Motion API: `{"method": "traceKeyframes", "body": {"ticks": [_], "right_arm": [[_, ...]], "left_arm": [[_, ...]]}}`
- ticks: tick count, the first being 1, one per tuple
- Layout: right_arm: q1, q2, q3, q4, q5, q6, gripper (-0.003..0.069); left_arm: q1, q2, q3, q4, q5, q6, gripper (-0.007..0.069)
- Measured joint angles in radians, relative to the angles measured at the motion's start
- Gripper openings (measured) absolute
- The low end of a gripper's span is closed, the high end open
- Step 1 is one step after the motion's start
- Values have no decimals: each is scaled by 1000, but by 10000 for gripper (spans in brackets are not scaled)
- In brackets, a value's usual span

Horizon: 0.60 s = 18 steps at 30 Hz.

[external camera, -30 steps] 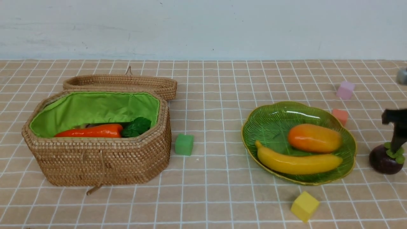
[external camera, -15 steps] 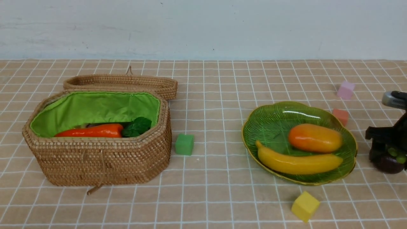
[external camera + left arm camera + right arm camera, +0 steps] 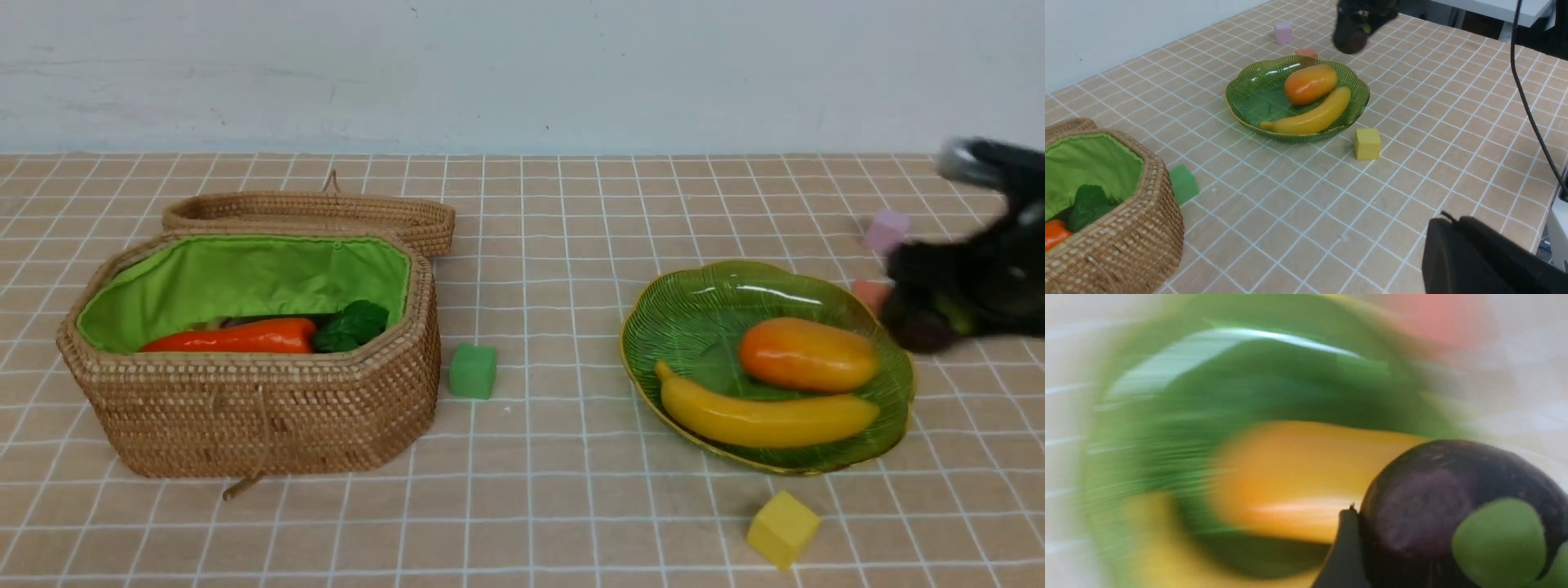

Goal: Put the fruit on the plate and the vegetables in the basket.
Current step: Use the right arm to grab a mangosteen and put it into the right plate

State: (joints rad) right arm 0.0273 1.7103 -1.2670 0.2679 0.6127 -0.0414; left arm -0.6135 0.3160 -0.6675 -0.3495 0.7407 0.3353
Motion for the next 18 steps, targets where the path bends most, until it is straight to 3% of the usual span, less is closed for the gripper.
{"method": "traceKeyframes", "body": {"ticks": [7,9,13,18], "right_arm": [[199,113,-3,135,-177,-193,594],[214,131,-3,137,-206,-205,597],[230,150,-1,119,-250,-213,680],[230,34,1,92,-168,-213,671]], "left_arm": [[0,2,0,0,8,0,1],[0,2,0,0,9,0,3],[0,2,0,2,15,0,5],[0,2,0,4,15,0,7]]}}
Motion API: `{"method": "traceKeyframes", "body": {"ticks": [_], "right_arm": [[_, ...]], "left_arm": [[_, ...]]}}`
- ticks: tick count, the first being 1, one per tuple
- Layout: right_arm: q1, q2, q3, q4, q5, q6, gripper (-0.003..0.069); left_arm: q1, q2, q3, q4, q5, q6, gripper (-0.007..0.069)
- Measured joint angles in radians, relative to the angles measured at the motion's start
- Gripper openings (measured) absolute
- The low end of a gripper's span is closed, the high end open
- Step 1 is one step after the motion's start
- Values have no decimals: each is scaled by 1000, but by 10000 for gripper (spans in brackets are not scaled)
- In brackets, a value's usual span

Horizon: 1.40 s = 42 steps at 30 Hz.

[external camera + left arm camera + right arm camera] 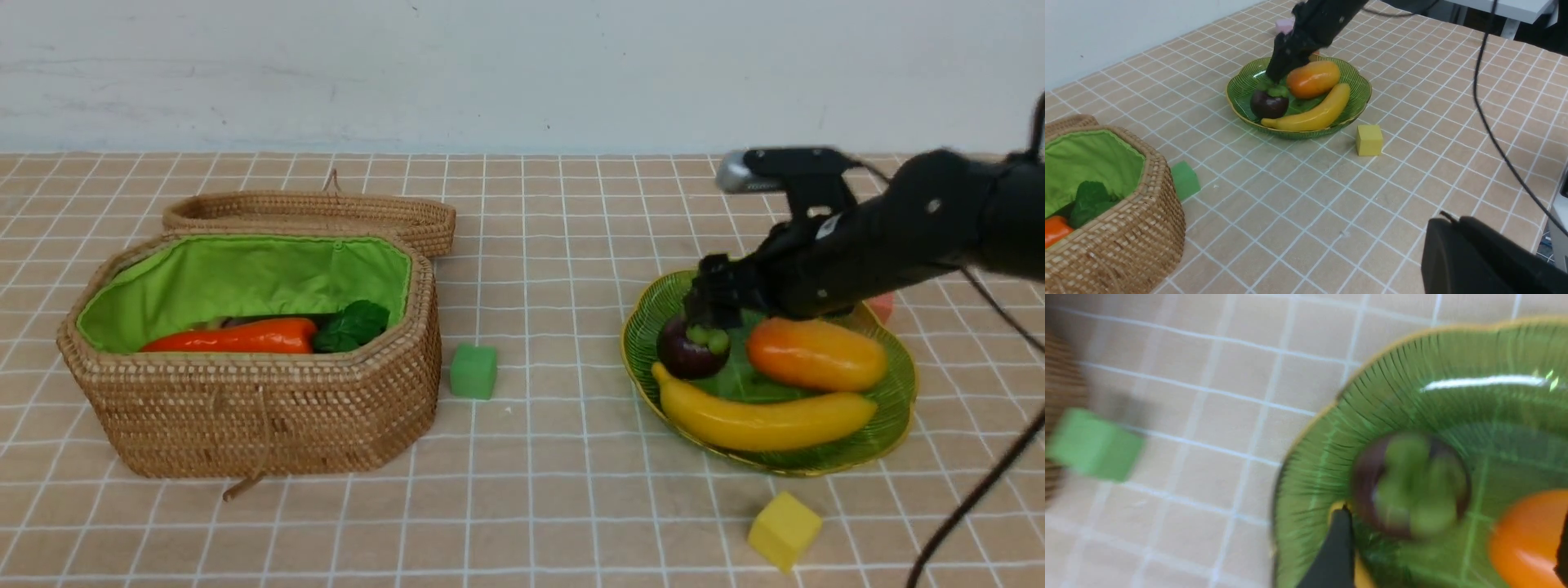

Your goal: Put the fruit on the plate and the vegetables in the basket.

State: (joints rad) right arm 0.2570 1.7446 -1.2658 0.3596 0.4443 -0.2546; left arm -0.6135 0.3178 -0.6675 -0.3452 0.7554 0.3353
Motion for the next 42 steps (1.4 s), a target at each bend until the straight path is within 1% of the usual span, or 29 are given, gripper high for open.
{"method": "traceKeyframes", "body": {"ticks": [1,3,4,5,6,8,9,10,11,12,13,15,17,18,19,20,22,26,33,38,40,42], "right_arm": [[-1,-63,0,-6,62,1,657],[-1,-102,0,-14,109,7,643],[-1,-187,3,-35,222,28,598],[-1,-210,5,-40,250,34,592],[-1,-319,34,-69,358,65,517],[-1,-440,84,-84,430,90,447],[-1,-469,108,-87,441,99,428],[-1,-590,172,-97,477,125,354],[-1,-671,221,-98,492,148,309],[-1,-721,261,-99,500,168,274],[-1,-755,271,-99,504,173,266],[-1,-931,380,-103,515,221,184],[-1,-1088,461,-113,519,255,136],[-1,-1231,523,-133,528,296,98],[-1,-1246,537,-135,529,307,95],[-1,-1338,577,-151,542,338,77],[-1,-1436,628,-173,554,381,67],[-1,-1582,712,-178,546,414,73],[-1,-1703,778,-180,525,420,127],[-1,-1719,781,-181,514,420,139],[-1,-1721,785,-218,488,420,131],[-6,-1721,806,-231,431,417,80]], "left_arm": [[0,0,0,2,-3,-4,8],[0,0,0,4,-11,-10,6],[0,-1,3,7,-34,-16,-3],[0,-3,3,7,-39,-16,-5],[0,-22,25,7,-76,-19,-13],[0,-73,78,-1,-129,-22,-13],[0,-79,85,-2,-142,-23,-13],[0,-134,144,-17,-193,-30,-13],[0,-169,184,-29,-228,-37,-13],[0,-195,223,-40,-258,-40,-13],[0,-201,223,-43,-265,-42,-13],[0,-260,304,-68,-343,-44,-13],[0,-287,361,-76,-413,-45,-13],[0,-301,402,-81,-470,-45,-13],[0,-301,411,-81,-474,-45,-13],[0,-304,438,-81,-507,-45,-13],[0,-304,464,-82,-536,-45,-13],[0,-304,505,-83,-548,-45,-13],[0,-304,521,-83,-515,-45,-13],[0,-304,521,-83,-498,-45,-13],[0,-304,521,-83,-494,-45,-13],[0,-304,521,-83,-494,-45,-13]]}}
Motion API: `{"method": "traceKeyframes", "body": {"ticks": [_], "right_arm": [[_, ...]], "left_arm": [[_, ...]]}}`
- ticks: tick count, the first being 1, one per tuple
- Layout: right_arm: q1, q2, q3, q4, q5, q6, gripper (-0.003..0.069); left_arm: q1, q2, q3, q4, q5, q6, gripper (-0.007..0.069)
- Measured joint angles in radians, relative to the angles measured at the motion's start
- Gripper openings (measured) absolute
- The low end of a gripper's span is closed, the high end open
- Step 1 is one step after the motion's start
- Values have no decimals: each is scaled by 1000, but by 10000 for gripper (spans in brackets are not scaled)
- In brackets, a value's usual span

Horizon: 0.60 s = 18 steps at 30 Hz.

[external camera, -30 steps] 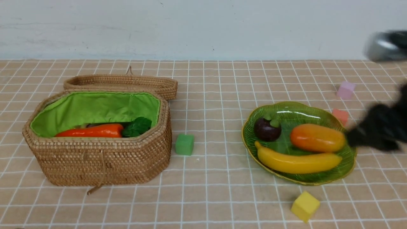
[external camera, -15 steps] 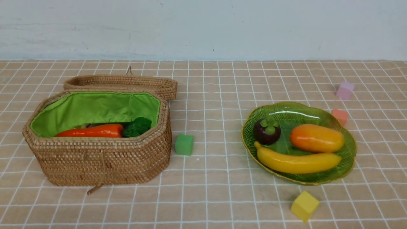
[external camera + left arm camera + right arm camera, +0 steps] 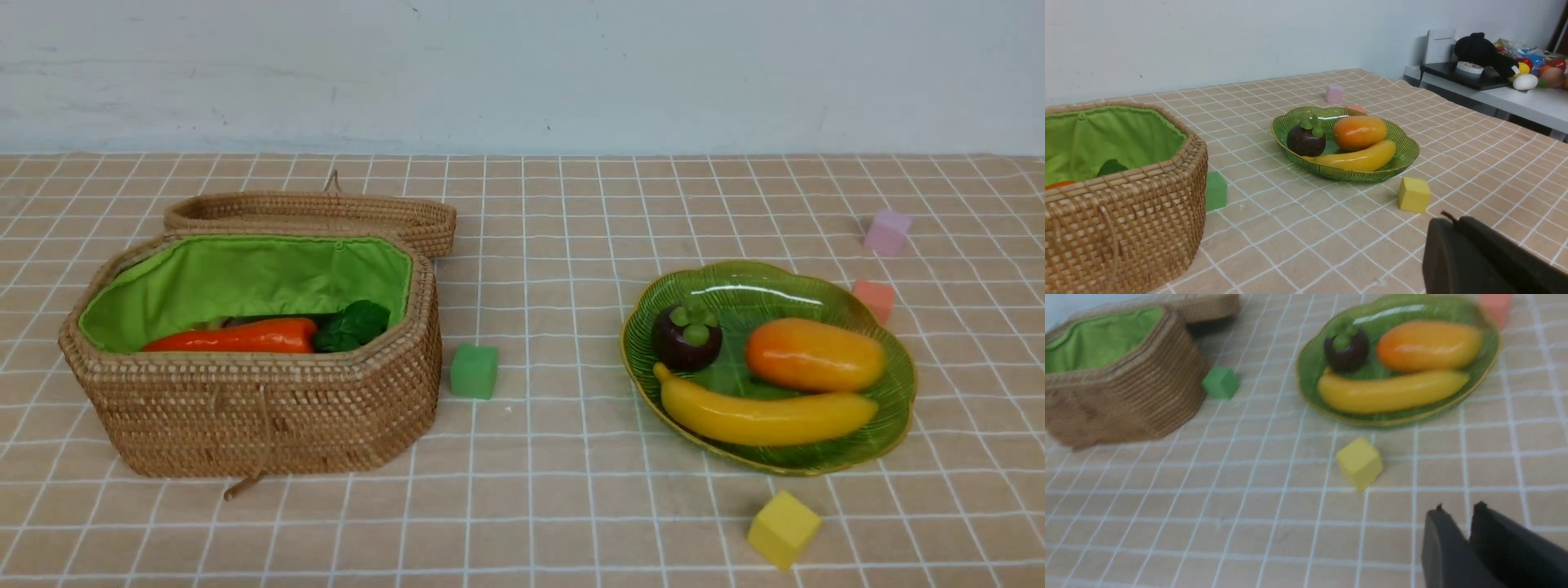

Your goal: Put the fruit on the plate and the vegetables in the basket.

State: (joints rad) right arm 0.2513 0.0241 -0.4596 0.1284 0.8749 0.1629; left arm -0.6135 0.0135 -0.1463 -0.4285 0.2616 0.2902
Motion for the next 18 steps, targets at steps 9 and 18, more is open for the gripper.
{"method": "traceKeyframes", "body": {"ticks": [9,18], "right_arm": [[-278,-31,307,166,-335,-275,-8],[-275,-34,473,180,-472,-410,-8]], "left_arm": [[0,0,0,0,2,0,-13],[0,0,0,-2,2,-1,-13]]}}
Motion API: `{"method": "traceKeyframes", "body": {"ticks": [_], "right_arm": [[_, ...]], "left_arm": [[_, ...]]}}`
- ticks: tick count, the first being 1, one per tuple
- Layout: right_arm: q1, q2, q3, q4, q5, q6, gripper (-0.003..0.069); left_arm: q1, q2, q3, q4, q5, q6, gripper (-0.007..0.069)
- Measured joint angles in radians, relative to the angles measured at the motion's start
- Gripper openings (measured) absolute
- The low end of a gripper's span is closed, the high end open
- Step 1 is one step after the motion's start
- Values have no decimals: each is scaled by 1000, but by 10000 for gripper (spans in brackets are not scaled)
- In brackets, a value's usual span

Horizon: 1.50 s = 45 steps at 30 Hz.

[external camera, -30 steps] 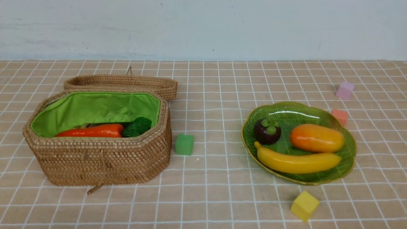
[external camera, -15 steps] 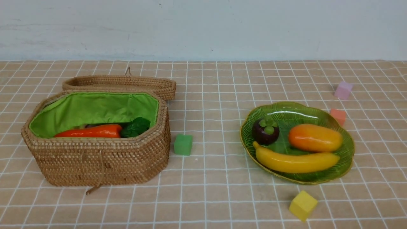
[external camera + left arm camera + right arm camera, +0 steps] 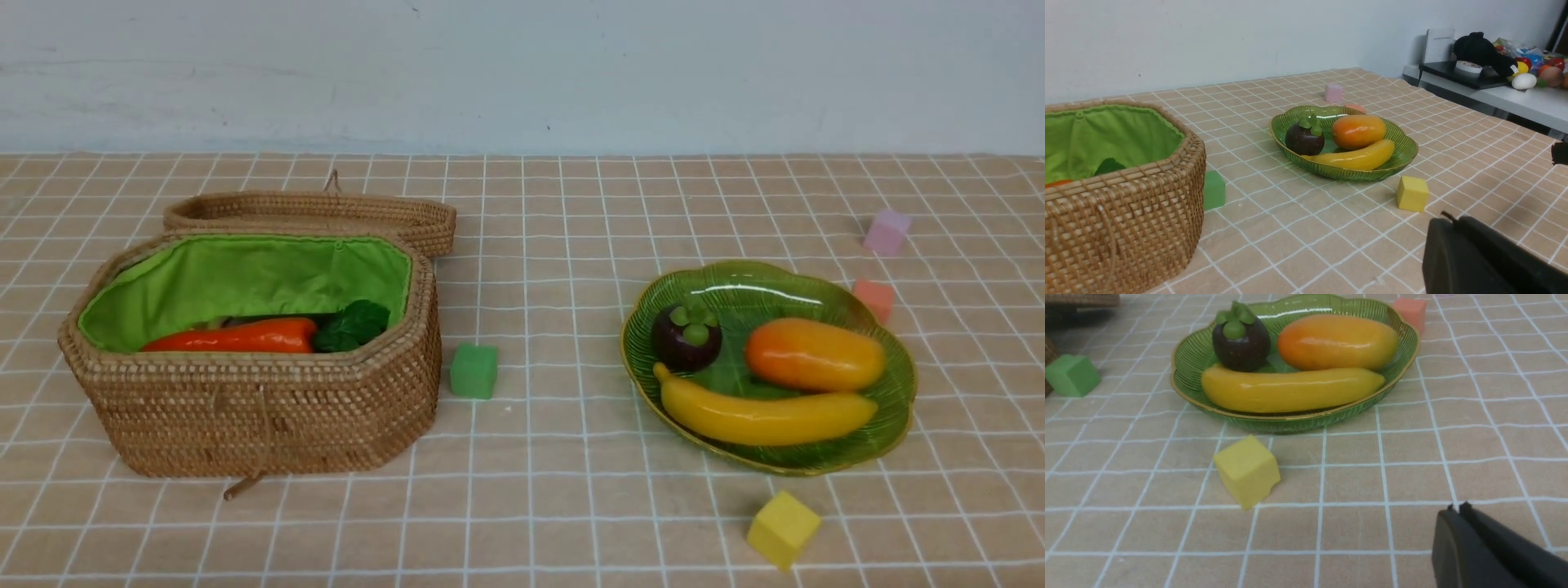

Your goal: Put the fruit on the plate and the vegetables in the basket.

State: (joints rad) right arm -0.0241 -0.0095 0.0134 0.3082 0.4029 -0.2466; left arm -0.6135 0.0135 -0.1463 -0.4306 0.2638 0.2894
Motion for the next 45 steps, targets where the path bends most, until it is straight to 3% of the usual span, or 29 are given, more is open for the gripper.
{"method": "traceKeyframes", "body": {"ticks": [20,23,26,28,29,33,34,40,45], "right_arm": [[0,0,0,-5,0,-4,-7],[0,0,0,-6,0,-4,-7],[0,0,0,-6,0,-4,-7],[0,0,0,-8,0,-4,-7],[0,0,0,-8,0,-4,-7],[0,0,0,-10,-1,-4,-6],[0,0,0,-10,-1,-4,-5],[0,-1,0,-10,-1,-4,-3],[0,-1,0,-10,-1,-4,3]], "left_arm": [[0,0,0,0,0,0,-1],[2,0,16,14,-54,-6,1],[46,-2,35,40,-148,-76,-6],[131,-13,60,90,-230,-179,-13],[238,-23,83,174,-264,-280,-13],[387,-23,145,309,-229,-447,-13],[440,-23,170,362,-150,-551,-13],[456,-23,177,397,94,-645,-13],[456,-23,177,391,109,-650,-13]]}}
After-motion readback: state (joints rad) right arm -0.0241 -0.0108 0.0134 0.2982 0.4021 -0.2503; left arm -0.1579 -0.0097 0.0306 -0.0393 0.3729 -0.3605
